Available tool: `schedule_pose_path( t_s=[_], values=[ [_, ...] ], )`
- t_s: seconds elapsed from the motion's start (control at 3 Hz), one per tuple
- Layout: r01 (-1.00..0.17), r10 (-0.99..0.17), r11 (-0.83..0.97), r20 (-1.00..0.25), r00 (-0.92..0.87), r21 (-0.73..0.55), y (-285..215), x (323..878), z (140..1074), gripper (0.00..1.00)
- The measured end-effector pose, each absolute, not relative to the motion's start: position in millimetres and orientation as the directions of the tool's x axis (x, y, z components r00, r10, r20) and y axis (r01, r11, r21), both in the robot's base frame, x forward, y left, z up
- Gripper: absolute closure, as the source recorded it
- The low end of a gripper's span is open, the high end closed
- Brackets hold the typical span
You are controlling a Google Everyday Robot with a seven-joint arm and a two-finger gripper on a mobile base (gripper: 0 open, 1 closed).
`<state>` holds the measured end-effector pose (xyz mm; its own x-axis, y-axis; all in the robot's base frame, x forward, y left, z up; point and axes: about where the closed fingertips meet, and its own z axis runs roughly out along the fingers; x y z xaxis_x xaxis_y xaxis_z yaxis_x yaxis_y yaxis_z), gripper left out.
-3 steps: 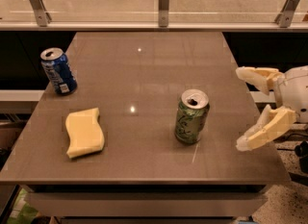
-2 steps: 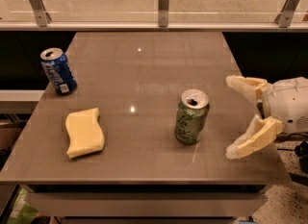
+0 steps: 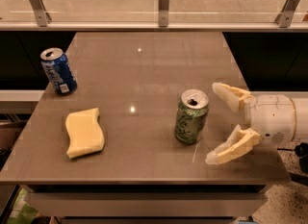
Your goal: Pick green can
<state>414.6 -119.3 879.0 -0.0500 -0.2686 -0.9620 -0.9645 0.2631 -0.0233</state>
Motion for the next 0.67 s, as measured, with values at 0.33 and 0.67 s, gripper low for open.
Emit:
schedule_pose_path(
  t_s=[0.33, 0.67],
  values=[
    [-0.966, -0.194, 0.257, -0.981, -0.031, -0.021, -106.6, 418.2, 875.6, 0.0],
    [-0.966, -0.123, 0.259, -0.992, -0.017, -0.015, -98.4, 422.3, 872.6, 0.0]
  ],
)
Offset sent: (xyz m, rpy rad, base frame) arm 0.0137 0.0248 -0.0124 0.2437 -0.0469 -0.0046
